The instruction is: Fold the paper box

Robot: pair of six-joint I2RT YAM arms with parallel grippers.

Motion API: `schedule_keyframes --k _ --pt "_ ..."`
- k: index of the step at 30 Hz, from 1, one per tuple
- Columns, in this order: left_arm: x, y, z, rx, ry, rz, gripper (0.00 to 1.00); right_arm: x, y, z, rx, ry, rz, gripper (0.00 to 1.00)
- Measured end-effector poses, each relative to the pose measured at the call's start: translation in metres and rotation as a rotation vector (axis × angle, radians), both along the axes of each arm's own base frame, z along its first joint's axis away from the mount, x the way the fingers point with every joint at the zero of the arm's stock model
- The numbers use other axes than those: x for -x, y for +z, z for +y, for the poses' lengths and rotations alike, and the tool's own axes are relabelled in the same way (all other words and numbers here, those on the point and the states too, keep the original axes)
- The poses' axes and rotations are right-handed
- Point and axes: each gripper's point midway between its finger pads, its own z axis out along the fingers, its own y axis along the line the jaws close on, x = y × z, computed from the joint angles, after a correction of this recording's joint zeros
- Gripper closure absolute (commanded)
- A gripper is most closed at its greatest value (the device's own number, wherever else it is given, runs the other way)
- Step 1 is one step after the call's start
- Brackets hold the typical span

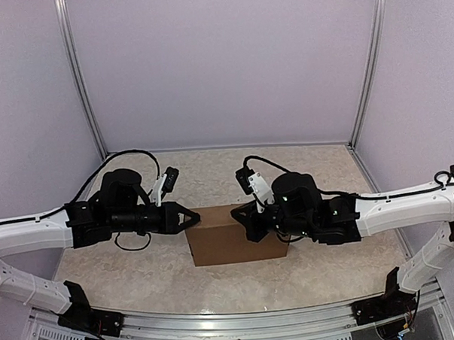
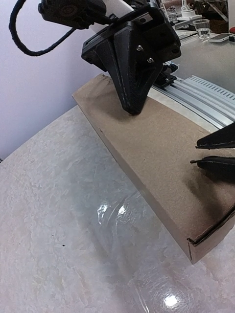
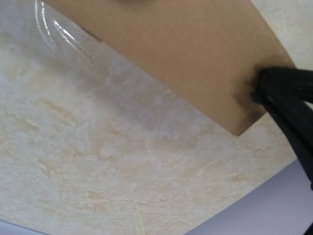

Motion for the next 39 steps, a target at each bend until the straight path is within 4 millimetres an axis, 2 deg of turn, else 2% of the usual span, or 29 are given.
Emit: schedule_keyframes --k 6,10,17,18,22,26,29,36,37,39 --pt "0.002 0.008 0.000 -0.025 -0.014 -0.010 0.69 0.007 0.005 -0.008 -0.010 0.000 0.016 1.00" --pt "0.001 0.018 0.008 -0.068 -0.001 -0.037 0.54 0.014 0.014 -0.019 -0.003 0.013 0.029 1.00" --pt "-0.011 0.058 0.018 -0.077 0.038 -0.147 0.06 0.033 0.051 -0.041 -0.056 0.063 0.009 1.00" --pt "-0.013 0.062 0.020 -0.076 0.045 -0.163 0.02 0.036 0.054 -0.044 -0.059 0.075 0.003 1.00" --pt "-0.026 0.072 0.033 -0.066 0.091 -0.203 0.01 0.048 0.049 -0.061 -0.042 0.104 0.004 1.00" --pt "-0.053 0.074 0.050 -0.059 0.163 -0.195 0.01 0.058 0.024 -0.079 0.002 0.113 0.036 1.00" --pt "-0.065 0.070 0.050 -0.073 0.181 -0.182 0.03 0.066 0.001 -0.089 0.054 0.114 0.071 1.00" --pt "-0.086 0.061 0.033 -0.124 0.173 -0.127 0.17 0.071 -0.060 -0.118 0.153 0.022 0.161 1.00" --pt "-0.088 0.056 0.032 -0.140 0.173 -0.111 0.21 0.070 -0.069 -0.123 0.167 -0.002 0.171 1.00" --pt "-0.091 0.041 0.030 -0.176 0.171 -0.077 0.35 0.067 -0.079 -0.129 0.185 -0.041 0.180 1.00"
